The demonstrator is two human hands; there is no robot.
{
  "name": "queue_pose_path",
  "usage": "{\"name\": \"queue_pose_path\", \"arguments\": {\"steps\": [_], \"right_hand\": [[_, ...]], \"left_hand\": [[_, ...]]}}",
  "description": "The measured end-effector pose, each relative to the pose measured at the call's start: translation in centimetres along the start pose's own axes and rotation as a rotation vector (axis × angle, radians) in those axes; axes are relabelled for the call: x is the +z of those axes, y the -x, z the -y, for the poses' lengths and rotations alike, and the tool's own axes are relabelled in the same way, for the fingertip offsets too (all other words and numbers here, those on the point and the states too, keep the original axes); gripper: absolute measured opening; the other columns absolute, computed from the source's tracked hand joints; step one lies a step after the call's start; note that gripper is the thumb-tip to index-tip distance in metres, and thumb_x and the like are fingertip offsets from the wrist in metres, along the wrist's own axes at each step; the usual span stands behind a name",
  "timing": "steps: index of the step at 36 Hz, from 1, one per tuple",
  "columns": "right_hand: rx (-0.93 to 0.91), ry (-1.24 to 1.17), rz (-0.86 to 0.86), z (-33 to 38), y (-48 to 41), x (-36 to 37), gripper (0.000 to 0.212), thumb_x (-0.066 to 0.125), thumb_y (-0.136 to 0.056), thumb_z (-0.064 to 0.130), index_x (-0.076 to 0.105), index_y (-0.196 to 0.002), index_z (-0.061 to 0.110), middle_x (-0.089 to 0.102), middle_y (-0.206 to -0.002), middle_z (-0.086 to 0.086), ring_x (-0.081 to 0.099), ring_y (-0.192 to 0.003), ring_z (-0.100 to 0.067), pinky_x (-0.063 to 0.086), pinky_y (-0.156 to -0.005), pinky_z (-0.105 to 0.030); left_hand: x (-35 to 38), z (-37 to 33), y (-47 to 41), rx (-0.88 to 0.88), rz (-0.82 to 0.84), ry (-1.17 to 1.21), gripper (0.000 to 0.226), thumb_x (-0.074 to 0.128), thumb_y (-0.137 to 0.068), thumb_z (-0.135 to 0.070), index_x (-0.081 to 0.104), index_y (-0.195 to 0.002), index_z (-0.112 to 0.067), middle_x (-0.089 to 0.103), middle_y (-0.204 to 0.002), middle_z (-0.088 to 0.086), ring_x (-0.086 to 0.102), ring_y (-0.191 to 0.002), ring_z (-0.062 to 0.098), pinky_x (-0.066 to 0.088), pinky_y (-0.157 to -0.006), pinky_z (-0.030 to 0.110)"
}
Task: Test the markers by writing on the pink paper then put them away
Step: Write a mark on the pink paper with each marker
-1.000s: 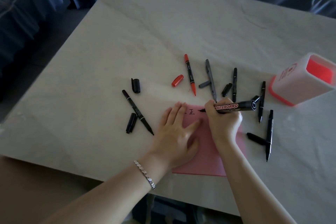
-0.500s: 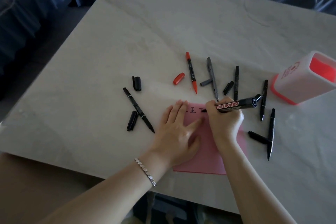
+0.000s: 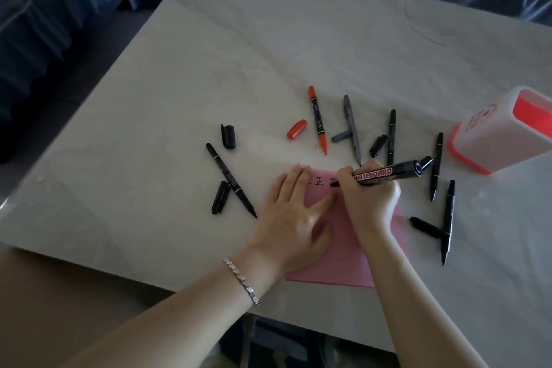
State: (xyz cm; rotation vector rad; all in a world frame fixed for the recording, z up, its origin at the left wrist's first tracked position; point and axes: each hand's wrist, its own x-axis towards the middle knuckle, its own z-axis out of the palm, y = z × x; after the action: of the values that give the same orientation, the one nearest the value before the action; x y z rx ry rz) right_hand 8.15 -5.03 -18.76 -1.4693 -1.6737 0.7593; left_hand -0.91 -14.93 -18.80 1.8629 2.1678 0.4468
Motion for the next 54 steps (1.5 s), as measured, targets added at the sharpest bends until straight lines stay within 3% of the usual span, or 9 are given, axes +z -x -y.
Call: {"name": "queue_pose_path", "arguments": {"steps": [13,18,24,30,33,42,46,50,54], "right_hand": [[0.004,-0.027,0.048,0.1,0.2,-0.1,0.023,0.066,-0.072,0.009,0.052,-0.054,0.006,0.048,-0.043,0.009,0.049,-0.045,-0.001,0.037,-0.048,-0.014],[-0.011,0.012,-0.037,-0.1,0.2,-0.1,0.04,0.064,-0.071,0.008,0.034,-0.046,0.02,0.039,-0.041,0.009,0.045,-0.044,0.002,0.033,-0.048,-0.012],[0.049,0.051,-0.068,0.1,0.1,-0.4,0.039,0.061,-0.071,0.007,0.031,-0.048,0.017,0.035,-0.042,0.006,0.037,-0.042,-0.009,0.032,-0.049,-0.013],[0.222,-0.258,-0.113,0.4,-0.1,-1.1,0.029,0.06,-0.077,0.01,0.045,-0.052,0.016,0.046,-0.047,0.006,0.043,-0.042,-0.002,0.039,-0.055,-0.023],[0.28,-0.397,-0.117,1.3,-0.5,-2.2,0.039,0.056,-0.082,0.019,0.038,-0.048,0.019,0.039,-0.037,0.013,0.033,-0.038,-0.003,0.032,-0.044,-0.021],[0.151,0.227,0.427,6.7,-7.4,-4.6,0.032,0.056,-0.083,0.031,0.051,-0.058,0.011,0.053,-0.053,-0.003,0.045,-0.046,-0.016,0.035,-0.042,-0.022],[-0.03,0.451,0.639,8.1,-9.5,-2.0,0.03,0.062,-0.082,0.038,0.054,-0.079,0.009,0.054,-0.063,-0.002,0.048,-0.049,-0.015,0.04,-0.039,-0.021],[-0.176,0.64,0.755,8.9,-10.4,1.4,0.045,0.059,-0.08,0.051,0.058,-0.093,0.008,0.061,-0.078,-0.008,0.061,-0.067,-0.025,0.054,-0.064,-0.038],[-0.251,0.606,0.793,10.0,-9.6,4.3,0.042,0.058,-0.081,0.049,0.063,-0.093,0.01,0.058,-0.073,-0.005,0.061,-0.071,-0.026,0.051,-0.058,-0.034]], "left_hand": [[0.2,0.1,-0.1,0.006,0.001,-0.004,0.049,0.042,-0.076,-0.04,0.058,-0.121,-0.028,0.044,-0.137,0.025,0.037,-0.131,0.038,0.015,-0.109,0.042],[0.2,0.1,0.0,0.01,-0.005,-0.03,0.05,0.042,-0.075,-0.041,0.058,-0.121,-0.029,0.045,-0.136,0.025,0.038,-0.131,0.038,0.016,-0.108,0.042],[0.2,0.1,-0.1,0.014,-0.014,-0.023,0.051,0.042,-0.075,-0.041,0.058,-0.121,-0.028,0.046,-0.135,0.026,0.04,-0.129,0.039,0.017,-0.107,0.042],[0.4,0.3,0.0,0.022,-0.021,-0.064,0.049,0.043,-0.076,-0.042,0.057,-0.121,-0.031,0.046,-0.136,0.025,0.04,-0.129,0.038,0.018,-0.111,0.043],[0.6,0.4,0.0,0.034,-0.018,-0.076,0.048,0.042,-0.076,-0.043,0.056,-0.12,-0.031,0.046,-0.136,0.024,0.039,-0.13,0.037,0.021,-0.112,0.044],[0.4,0.5,0.2,0.049,-0.012,-0.09,0.049,0.04,-0.08,-0.045,0.055,-0.124,-0.03,0.044,-0.138,0.023,0.039,-0.131,0.035,0.021,-0.107,0.052],[0.7,0.6,0.3,0.053,-0.017,-0.062,0.048,0.043,-0.079,-0.044,0.055,-0.123,-0.03,0.043,-0.139,0.023,0.038,-0.131,0.035,0.026,-0.108,0.052],[0.8,0.8,0.3,0.056,-0.03,-0.065,0.046,0.045,-0.079,-0.044,0.057,-0.121,-0.031,0.044,-0.138,0.023,0.039,-0.131,0.034,0.027,-0.107,0.052],[0.8,0.8,0.3,0.045,-0.025,-0.068,0.045,0.044,-0.078,-0.044,0.058,-0.119,-0.032,0.046,-0.137,0.022,0.042,-0.129,0.033,0.031,-0.105,0.052]]}}
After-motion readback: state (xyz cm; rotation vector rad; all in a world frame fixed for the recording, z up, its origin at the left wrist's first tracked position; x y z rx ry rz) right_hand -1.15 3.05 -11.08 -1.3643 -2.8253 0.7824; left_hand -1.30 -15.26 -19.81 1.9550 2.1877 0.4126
